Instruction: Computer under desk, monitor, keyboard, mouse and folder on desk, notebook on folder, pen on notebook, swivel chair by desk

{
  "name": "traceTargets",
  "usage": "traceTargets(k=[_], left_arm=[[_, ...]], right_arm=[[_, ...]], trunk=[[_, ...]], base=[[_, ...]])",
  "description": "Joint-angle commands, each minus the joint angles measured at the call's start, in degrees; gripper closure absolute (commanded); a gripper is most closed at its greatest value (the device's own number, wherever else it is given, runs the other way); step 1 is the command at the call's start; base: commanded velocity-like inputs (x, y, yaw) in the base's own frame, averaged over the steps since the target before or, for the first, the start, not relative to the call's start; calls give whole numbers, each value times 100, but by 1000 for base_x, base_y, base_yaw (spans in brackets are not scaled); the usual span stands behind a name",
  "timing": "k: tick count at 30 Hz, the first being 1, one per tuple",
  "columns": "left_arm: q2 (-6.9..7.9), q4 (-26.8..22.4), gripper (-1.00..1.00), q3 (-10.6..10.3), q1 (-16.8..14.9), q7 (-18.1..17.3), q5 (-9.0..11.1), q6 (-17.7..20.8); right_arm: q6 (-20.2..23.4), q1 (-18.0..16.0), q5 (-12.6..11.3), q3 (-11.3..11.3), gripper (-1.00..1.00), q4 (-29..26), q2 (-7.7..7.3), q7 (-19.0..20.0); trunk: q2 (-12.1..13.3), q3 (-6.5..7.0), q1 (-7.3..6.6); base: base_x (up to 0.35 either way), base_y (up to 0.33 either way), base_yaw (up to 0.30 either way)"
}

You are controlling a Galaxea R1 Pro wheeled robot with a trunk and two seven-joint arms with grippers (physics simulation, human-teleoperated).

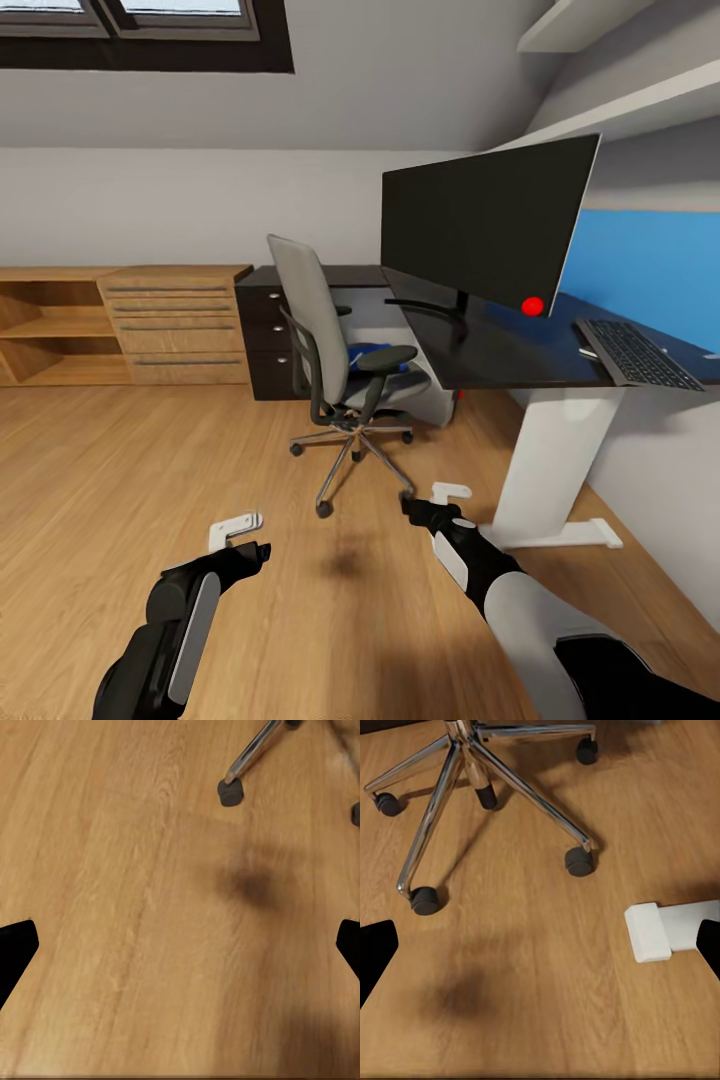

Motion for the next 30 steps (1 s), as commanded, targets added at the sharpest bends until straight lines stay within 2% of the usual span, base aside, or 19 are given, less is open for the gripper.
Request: traceTargets(k=[1, 5, 13, 19, 24, 27, 28, 29, 30], left_arm=[[-4, -9, -100, 7, -3, 42, 61, 22], [-10, -149, -100, 7, 34, 41, 61, 12], [-8, -934, -100, -1, 552, 32, 61, -11], [-4, -1005, -100, -1, 611, 25, 61, -31], [-2, -1021, -100, -2, 622, 3, 61, -39], [3, -1021, -100, -2, 625, -45, 61, -40], [4, -1019, -100, -2, 627, -58, 61, -40], [8, -1017, -100, -2, 627, -74, 61, -45], [9, -1017, -100, -2, 626, -77, 61, -46]], right_arm=[[14, -1, -52, 17, -100, -8, -1, -23], [8, -1, -48, 11, -100, -14, -5, -23], [-29, 8, -39, 20, -100, -110, -2, -29], [-112, 189, -33, 101, -100, -548, -4, -31], [-404, 364, 44, 135, -100, -704, -6, -49], [-635, 396, 203, 139, -100, -701, -10, -60], [-861, 408, 340, 140, -100, -673, -12, -63], [-1869, 418, 786, 138, -100, -97, -18, -85], [-2024, 413, 830, 136, -100, 72, -15, -95]], trunk=[[-4, -28, 1], [-8, -95, 9], [-8, -95, 9], [-8, -95, 9], [-8, -95, 9], [-8, -95, 9], [-8, -95, 9], [-8, -95, 9], [-8, -95, 9]], base=[[0, 0, 0], [0, 0, 0], [0, 0, 0], [16, 6, 0], [221, 108, 0], [280, 134, 0], [219, 80, 0], [31, 11, 0], [20, 7, 0]])
